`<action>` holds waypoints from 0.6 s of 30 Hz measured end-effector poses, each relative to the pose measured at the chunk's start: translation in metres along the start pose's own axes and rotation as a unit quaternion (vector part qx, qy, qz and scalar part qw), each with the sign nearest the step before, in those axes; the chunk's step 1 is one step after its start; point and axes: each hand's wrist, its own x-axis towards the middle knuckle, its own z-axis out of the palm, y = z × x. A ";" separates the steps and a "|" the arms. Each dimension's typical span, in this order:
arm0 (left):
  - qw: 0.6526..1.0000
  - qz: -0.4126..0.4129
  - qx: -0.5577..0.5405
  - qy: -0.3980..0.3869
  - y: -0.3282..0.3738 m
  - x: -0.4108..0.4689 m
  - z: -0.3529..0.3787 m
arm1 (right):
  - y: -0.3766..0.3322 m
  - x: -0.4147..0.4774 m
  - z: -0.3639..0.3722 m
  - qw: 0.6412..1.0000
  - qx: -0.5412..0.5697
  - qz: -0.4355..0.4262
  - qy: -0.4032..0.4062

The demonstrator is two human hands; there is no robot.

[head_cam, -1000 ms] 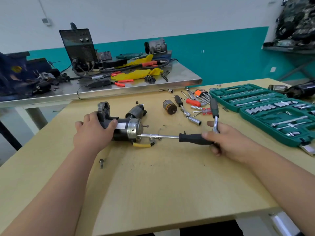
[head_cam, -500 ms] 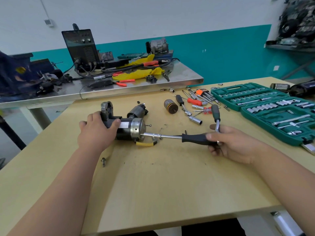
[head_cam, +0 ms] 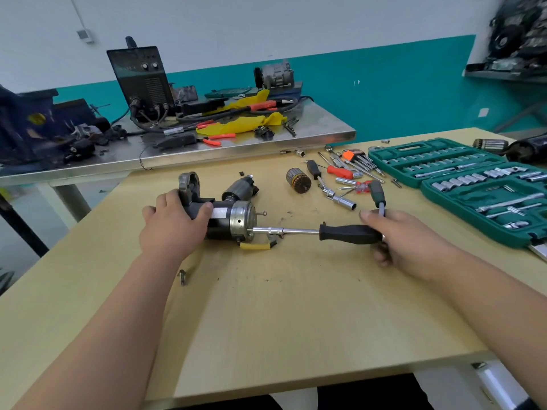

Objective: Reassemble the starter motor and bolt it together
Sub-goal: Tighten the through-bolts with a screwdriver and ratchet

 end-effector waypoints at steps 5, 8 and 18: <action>1.000 0.008 0.010 0.002 0.003 -0.003 0.002 | -0.002 -0.001 -0.002 1.000 -0.021 -0.007 0.000; 1.000 0.011 0.011 -0.001 0.004 -0.004 0.001 | -0.002 0.001 -0.001 1.000 -0.018 -0.012 0.003; 1.000 0.011 0.003 -0.011 0.004 -0.003 0.000 | -0.001 -0.003 -0.004 0.999 0.031 -0.015 -0.031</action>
